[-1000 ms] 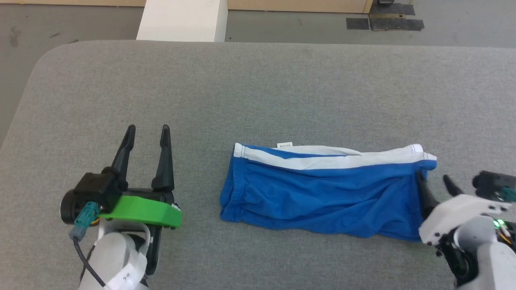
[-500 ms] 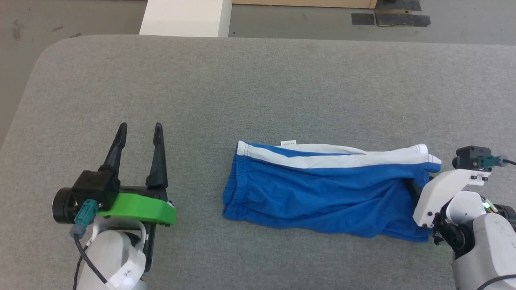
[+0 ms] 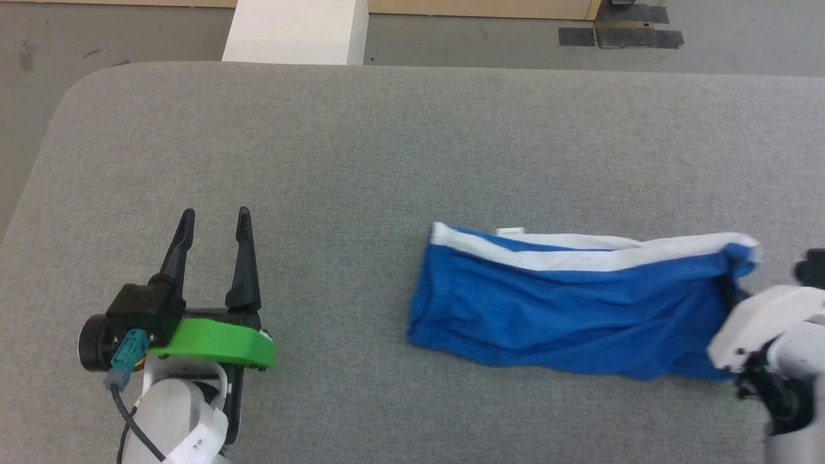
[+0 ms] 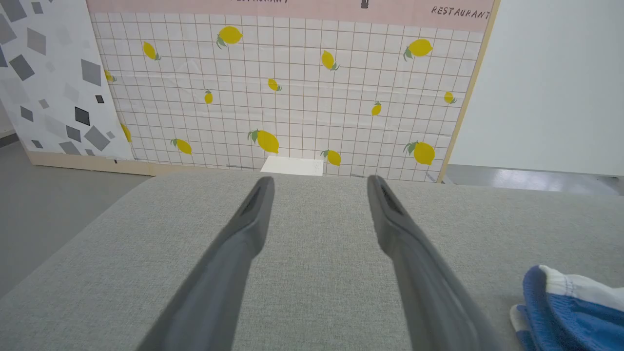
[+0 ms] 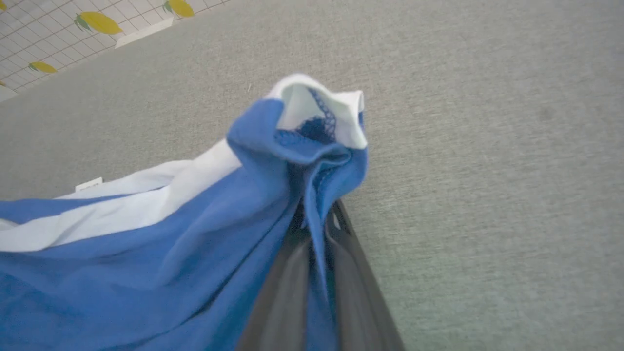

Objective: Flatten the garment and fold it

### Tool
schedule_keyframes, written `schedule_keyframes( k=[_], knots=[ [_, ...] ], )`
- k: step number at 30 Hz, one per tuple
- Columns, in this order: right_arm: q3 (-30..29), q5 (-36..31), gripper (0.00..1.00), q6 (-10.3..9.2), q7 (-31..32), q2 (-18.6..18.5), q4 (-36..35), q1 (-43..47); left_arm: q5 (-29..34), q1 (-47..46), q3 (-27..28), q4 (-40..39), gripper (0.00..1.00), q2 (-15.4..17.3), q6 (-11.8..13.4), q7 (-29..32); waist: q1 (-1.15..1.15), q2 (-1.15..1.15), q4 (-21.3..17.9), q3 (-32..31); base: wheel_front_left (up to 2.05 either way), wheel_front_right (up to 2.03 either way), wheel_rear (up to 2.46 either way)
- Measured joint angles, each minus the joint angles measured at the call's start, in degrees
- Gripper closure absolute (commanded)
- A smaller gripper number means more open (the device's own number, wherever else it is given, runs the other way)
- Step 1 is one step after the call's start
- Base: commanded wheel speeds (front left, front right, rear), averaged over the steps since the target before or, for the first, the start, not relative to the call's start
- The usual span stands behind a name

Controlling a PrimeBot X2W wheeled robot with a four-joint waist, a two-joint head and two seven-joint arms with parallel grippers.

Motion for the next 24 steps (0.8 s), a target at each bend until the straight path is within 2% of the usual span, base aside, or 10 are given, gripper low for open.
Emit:
schedule_keyframes(
  k=[5, 9, 11, 17, 20, 24],
  knots=[
    [-3.0, -3.7, 1.00, 0.00, 4.5, 0.0, -7.9, 1.2, 0.1, 0.2, 0.2, 0.3, 0.00, -0.1, -0.2, 0.0, 0.00, 0.00, -0.1, 0.1, 0.00, 0.00, 0.00],
    [-0.3, -1.3, 1.00, -0.01, 9.8, -0.1, -15.1, 2.9, 0.1, 0.2, 0.1, 0.5, 0.00, -0.3, -0.4, 0.0, 0.00, 0.00, 0.1, -0.1, 0.00, 0.00, 0.00],
    [2.7, 0.5, 1.00, -0.01, 12.2, -0.1, -19.2, 3.9, 0.1, 0.2, 0.1, 0.7, 0.00, -0.3, -0.5, 0.0, 0.00, 0.00, 0.1, -0.1, 0.00, 0.00, 0.00],
    [16.3, 2.5, 1.00, 0.00, 18.7, -0.1, -30.2, 5.4, 0.2, 0.1, 0.0, 0.9, 0.00, -0.4, -0.6, 0.0, 0.00, 0.00, 0.4, 0.0, 0.00, 0.00, 0.00],
    [22.3, 2.4, 1.00, -0.01, 20.0, -0.1, -32.1, 5.3, 0.2, 0.1, 0.0, 0.8, 0.00, -0.4, -0.8, 0.0, 0.00, 0.00, 0.8, 0.2, 0.00, 0.00, 0.00],
    [29.4, 1.6, 1.00, -0.01, 20.3, 0.0, -29.7, 2.6, 0.2, 0.0, -0.1, 0.8, 0.00, -0.5, -0.9, 0.0, 0.00, 0.00, 1.2, 0.8, 0.00, 0.00, 0.00]
  ],
)
